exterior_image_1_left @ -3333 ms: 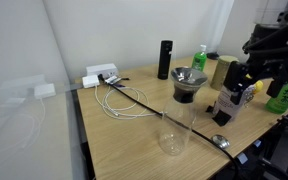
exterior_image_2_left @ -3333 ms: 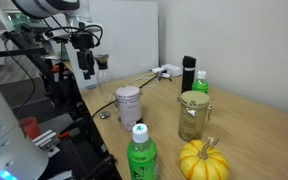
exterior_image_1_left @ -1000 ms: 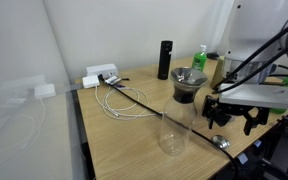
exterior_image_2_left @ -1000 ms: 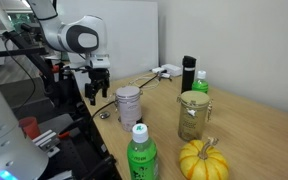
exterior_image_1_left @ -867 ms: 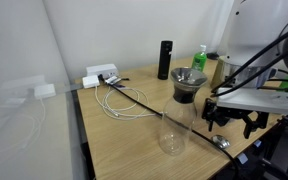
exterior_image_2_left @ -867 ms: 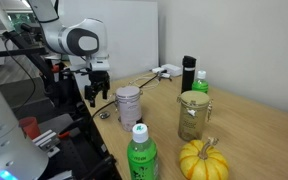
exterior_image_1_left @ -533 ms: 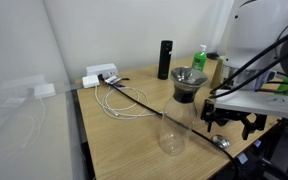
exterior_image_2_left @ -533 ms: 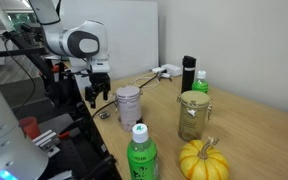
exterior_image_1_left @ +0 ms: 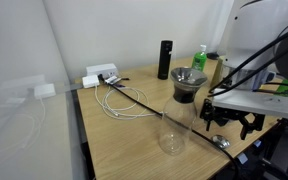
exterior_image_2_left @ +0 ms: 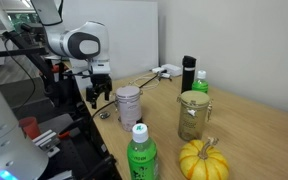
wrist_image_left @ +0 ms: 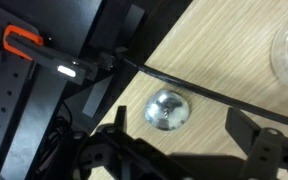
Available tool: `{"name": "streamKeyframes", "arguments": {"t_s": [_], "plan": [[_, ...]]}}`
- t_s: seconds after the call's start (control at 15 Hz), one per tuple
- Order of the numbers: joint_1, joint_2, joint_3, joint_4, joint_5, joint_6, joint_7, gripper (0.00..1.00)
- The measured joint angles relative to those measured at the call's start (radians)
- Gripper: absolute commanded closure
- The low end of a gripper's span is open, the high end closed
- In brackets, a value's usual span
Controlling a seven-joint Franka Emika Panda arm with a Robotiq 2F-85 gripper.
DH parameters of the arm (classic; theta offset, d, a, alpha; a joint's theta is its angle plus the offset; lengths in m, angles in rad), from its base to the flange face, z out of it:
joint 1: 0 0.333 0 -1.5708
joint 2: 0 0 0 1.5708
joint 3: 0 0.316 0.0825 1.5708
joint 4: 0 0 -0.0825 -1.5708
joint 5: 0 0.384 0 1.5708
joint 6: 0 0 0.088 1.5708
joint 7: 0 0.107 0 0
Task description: Pick the lid from the table and place it on top of the jar
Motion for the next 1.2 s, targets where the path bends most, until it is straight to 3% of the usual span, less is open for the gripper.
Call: {"name": "streamKeyframes", "arguments": {"t_s": [0.87, 1.07, 1.2], "plan": [[0.017, 0.100, -0.014, 0.000, 0.058, 0.123, 0.001, 0.00], [0.019, 0.113, -0.014, 0.000, 0.065, 0.139, 0.001, 0.30], [0.019, 0.121, -0.014, 0.000, 0.070, 0.150, 0.001, 0.33]]}}
